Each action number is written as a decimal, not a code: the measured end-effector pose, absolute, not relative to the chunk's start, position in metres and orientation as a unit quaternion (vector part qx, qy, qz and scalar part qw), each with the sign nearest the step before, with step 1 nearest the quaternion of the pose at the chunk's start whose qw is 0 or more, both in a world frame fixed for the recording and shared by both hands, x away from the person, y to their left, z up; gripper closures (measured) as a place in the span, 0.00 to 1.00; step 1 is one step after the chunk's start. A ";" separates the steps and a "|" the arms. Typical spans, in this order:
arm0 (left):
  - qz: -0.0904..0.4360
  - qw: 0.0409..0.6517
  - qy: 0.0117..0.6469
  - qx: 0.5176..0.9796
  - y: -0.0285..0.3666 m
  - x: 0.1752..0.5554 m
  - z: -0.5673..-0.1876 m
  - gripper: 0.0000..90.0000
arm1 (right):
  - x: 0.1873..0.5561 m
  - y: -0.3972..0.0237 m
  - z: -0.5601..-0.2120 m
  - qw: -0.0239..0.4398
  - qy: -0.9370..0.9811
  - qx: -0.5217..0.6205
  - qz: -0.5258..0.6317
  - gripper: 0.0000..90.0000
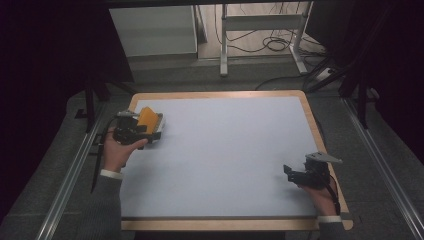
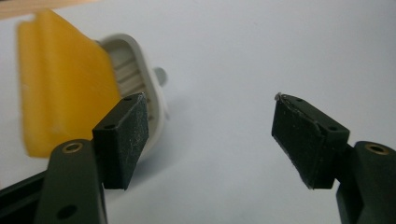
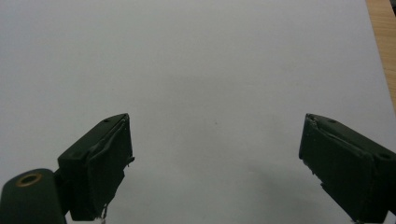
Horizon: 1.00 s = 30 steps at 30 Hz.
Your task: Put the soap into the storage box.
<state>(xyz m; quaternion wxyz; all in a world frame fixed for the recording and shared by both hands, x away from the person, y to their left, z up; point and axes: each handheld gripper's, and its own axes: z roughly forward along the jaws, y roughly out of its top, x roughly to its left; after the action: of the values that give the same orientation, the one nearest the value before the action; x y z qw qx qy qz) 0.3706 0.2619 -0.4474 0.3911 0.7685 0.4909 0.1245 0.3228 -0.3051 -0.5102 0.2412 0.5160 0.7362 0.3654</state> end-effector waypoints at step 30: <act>0.126 0.387 0.479 0.778 0.262 0.312 -0.513 0.27 | 0.320 -0.291 -0.498 0.259 0.732 0.496 0.388 0.11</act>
<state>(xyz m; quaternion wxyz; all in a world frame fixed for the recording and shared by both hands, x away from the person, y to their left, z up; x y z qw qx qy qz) 0.3120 0.2616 -0.5127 0.3868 0.7780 0.4787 0.1262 0.3199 -0.2910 -0.4981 0.2585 0.4959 0.7325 0.3882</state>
